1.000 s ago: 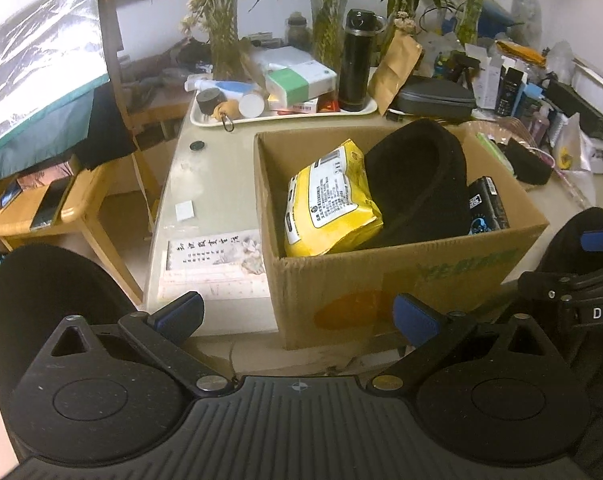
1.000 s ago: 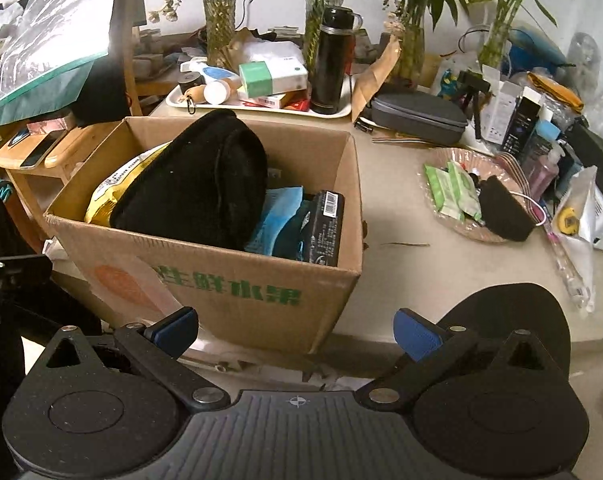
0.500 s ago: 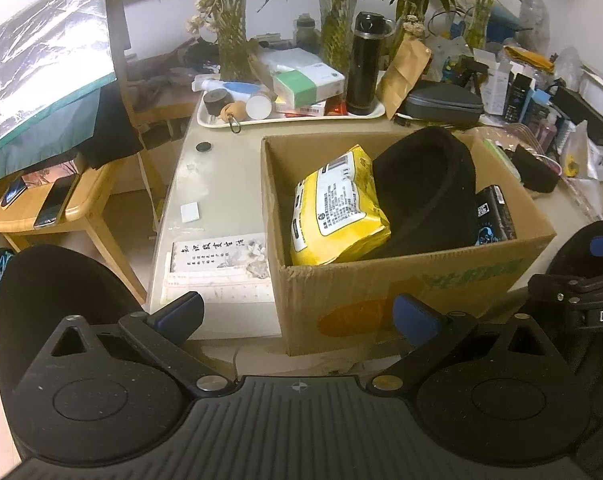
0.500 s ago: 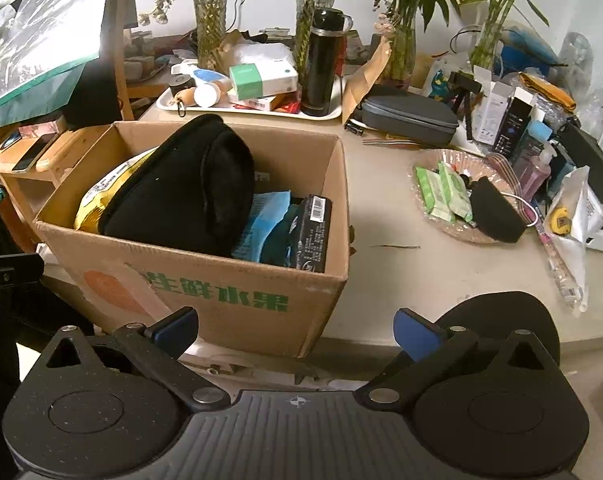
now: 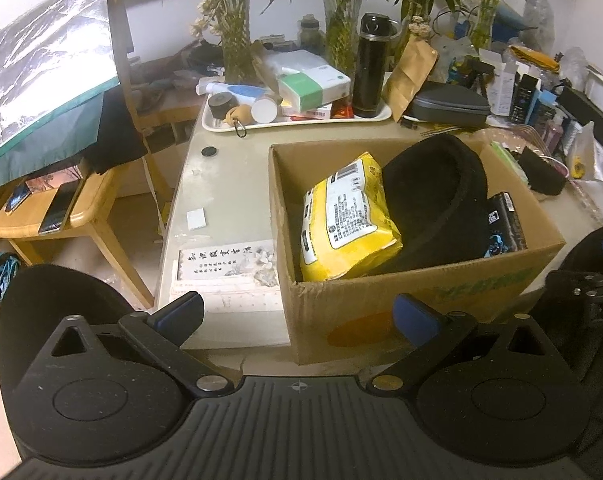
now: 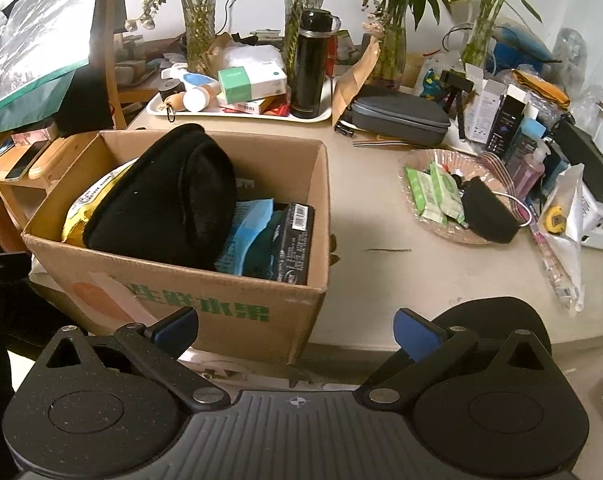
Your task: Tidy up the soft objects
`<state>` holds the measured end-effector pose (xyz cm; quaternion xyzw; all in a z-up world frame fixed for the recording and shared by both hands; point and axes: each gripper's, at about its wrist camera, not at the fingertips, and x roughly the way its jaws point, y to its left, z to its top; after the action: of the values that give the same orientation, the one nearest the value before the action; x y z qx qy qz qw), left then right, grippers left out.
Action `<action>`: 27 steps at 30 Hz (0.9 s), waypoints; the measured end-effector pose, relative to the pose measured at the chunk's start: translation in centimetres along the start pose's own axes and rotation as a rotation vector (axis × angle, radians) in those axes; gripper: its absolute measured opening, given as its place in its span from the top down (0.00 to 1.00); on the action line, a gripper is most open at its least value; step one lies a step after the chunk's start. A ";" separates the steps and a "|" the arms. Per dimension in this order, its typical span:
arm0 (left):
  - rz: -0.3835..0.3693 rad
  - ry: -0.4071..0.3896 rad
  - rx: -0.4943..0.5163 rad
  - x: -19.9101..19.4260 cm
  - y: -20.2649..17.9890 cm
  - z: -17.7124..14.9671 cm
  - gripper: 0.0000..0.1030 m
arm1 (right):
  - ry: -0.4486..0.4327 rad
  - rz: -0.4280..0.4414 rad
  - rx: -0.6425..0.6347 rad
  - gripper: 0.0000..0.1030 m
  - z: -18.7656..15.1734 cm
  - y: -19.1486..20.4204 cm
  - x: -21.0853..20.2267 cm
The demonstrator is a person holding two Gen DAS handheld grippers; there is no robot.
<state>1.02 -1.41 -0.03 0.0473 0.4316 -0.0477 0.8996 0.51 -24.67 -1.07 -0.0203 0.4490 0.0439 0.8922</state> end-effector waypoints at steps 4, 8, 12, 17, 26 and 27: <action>-0.002 0.002 0.005 0.1 -0.1 0.2 0.00 | 0.004 -0.005 0.002 0.00 0.0 -0.6 0.1; -0.007 0.014 0.009 0.3 -0.2 0.2 0.00 | 0.009 -0.009 0.003 0.00 0.0 -1.1 0.2; -0.011 0.038 0.018 0.7 -0.4 0.1 0.00 | 0.012 -0.010 -0.007 0.00 -0.1 -1.1 0.3; -0.014 0.047 0.035 0.8 -0.8 0.1 0.00 | 0.017 -0.010 -0.022 0.00 -0.1 -1.1 0.6; -0.020 0.070 0.036 0.9 -1.0 0.1 0.00 | 0.016 -0.023 -0.028 0.00 0.0 -1.6 0.6; -0.020 0.071 0.038 0.9 -1.0 0.0 0.00 | 0.017 -0.024 -0.027 0.00 0.0 -1.6 0.6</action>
<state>1.49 -2.44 -0.75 0.0616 0.4626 -0.0629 0.8822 0.97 -26.22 -1.56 -0.0382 0.4558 0.0393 0.8884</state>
